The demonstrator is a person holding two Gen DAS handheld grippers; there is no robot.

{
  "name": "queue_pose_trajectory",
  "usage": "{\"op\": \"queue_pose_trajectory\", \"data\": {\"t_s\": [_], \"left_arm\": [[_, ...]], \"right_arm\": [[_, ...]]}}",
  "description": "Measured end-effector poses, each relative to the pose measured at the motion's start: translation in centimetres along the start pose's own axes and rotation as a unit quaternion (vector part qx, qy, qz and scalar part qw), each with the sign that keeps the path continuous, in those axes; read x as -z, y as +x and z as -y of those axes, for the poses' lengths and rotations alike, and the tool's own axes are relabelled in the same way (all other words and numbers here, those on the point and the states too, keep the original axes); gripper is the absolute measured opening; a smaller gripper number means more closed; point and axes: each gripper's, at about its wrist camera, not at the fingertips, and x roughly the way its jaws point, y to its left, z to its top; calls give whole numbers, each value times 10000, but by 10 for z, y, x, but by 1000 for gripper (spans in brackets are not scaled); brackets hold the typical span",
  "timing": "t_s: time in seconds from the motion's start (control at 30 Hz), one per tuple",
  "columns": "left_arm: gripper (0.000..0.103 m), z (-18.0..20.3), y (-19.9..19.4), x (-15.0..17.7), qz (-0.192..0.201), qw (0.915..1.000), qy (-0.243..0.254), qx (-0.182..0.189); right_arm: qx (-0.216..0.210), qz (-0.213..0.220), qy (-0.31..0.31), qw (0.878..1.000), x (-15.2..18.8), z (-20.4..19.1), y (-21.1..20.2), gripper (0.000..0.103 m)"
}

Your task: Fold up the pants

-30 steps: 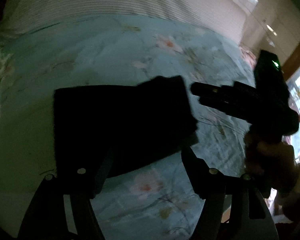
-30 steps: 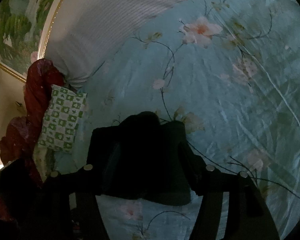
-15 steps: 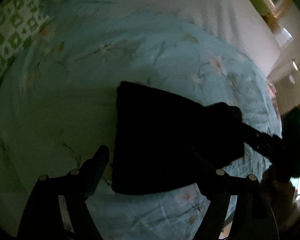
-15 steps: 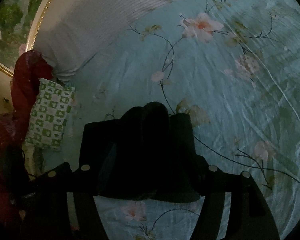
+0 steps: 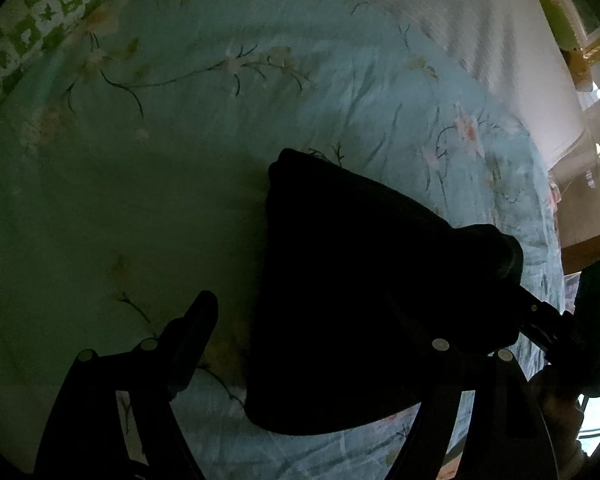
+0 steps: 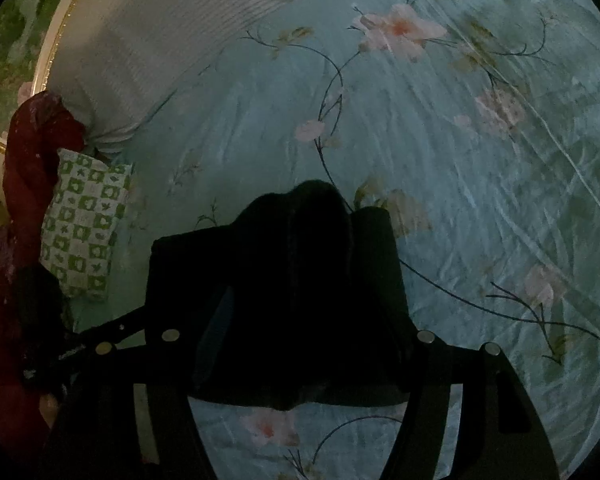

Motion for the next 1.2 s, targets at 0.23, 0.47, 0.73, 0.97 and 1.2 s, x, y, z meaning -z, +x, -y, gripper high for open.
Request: {"op": "queue_pose_trajectory", "data": {"t_s": [0.23,0.47,0.73,0.97,1.2], "left_arm": [[80,-1,3,0,-28,10000,-37,4],[80,1,7,-3,-69,10000,-3,4],[82,3,10,-5,-152,9999,40,5],[84,5,21,-4,-278,9996,29,15],[81,-1,38,-3,-284,9995,-42,111]], "right_arm": [[406,29,-107,9991,0,2,1,74],[342,-149,63,9993,1,8,15,86],[-83,-350,417,9985,6,39,20,64],[-565,-435,325,9969,15,58,16,48],[-878,-424,451,9942,15,64,13,45]]}}
